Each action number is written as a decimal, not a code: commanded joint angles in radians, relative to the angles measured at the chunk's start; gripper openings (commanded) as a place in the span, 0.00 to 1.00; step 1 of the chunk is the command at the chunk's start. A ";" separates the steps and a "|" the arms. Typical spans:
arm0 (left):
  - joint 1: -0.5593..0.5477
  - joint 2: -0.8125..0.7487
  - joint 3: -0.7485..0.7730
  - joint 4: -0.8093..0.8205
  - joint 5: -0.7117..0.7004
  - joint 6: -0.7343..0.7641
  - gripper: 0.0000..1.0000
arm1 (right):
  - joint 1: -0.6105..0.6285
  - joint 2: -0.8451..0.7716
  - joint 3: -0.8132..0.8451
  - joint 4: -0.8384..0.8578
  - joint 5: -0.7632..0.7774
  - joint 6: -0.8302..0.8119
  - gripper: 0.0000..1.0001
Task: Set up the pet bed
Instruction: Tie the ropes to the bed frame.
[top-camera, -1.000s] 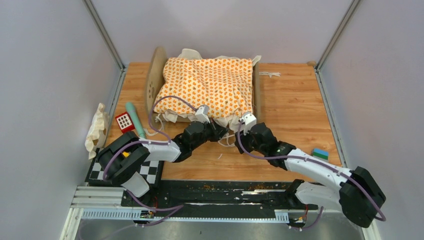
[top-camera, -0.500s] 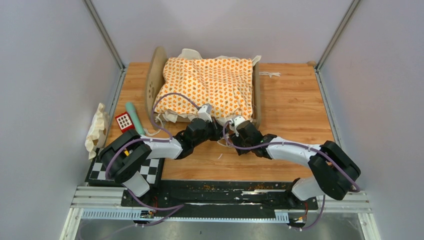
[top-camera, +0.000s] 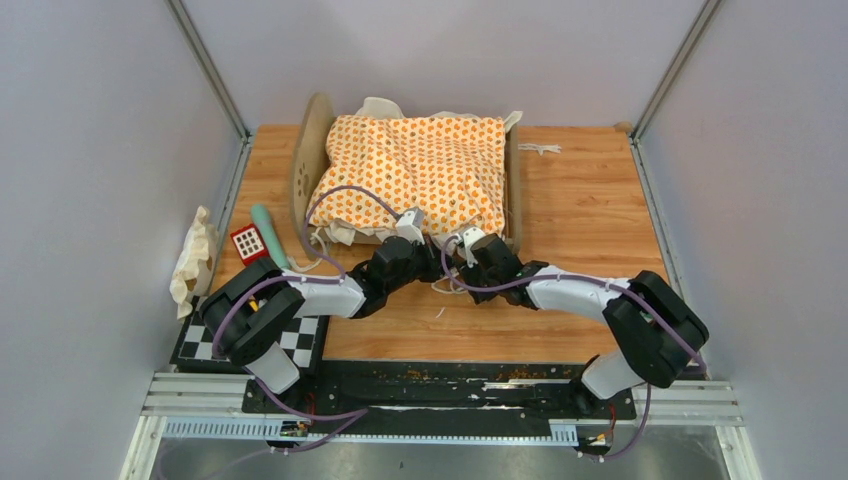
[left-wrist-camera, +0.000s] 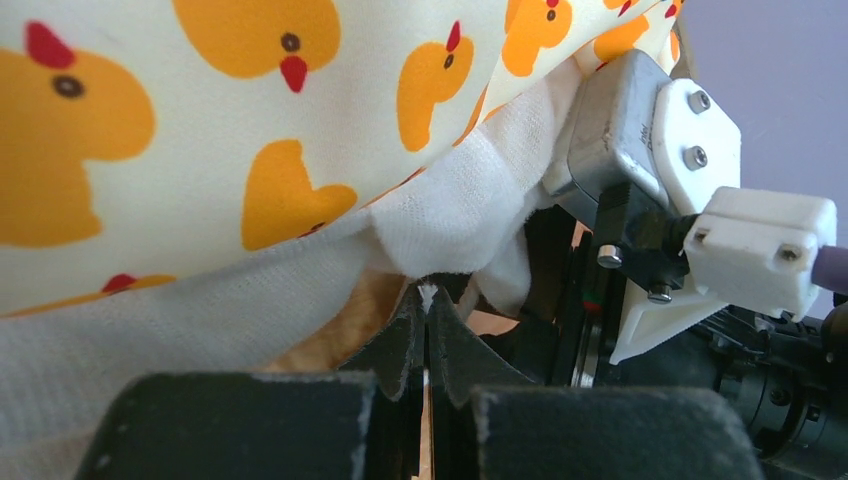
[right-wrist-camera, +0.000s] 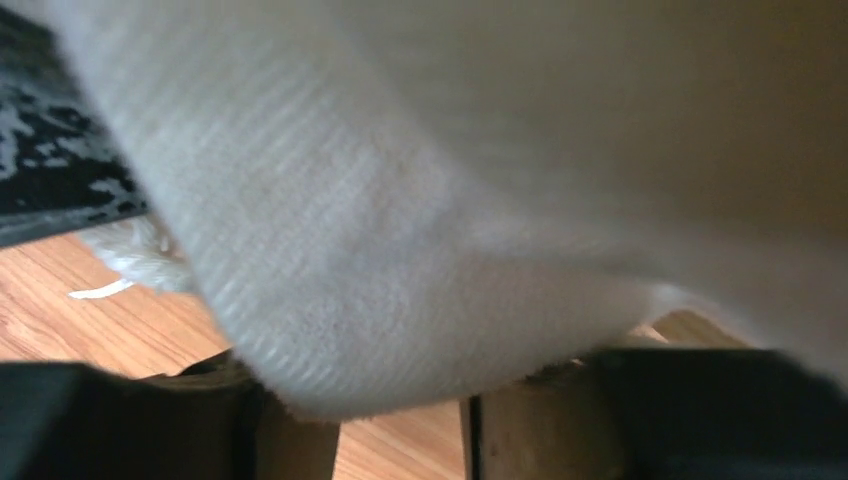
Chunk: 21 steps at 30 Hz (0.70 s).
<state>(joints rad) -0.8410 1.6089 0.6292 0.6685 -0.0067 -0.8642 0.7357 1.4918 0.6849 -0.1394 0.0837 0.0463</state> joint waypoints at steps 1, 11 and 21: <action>0.008 0.002 0.028 0.016 0.001 0.025 0.00 | -0.007 0.025 0.024 0.005 -0.047 -0.017 0.34; 0.012 -0.017 0.022 -0.007 -0.008 0.032 0.00 | -0.004 -0.100 0.007 -0.135 -0.025 0.133 0.00; 0.013 -0.179 0.025 -0.147 -0.089 0.134 0.00 | -0.094 -0.211 0.011 -0.406 0.126 0.516 0.00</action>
<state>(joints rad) -0.8345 1.5345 0.6292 0.5755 -0.0319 -0.8112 0.7021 1.3338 0.6884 -0.4271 0.1379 0.3614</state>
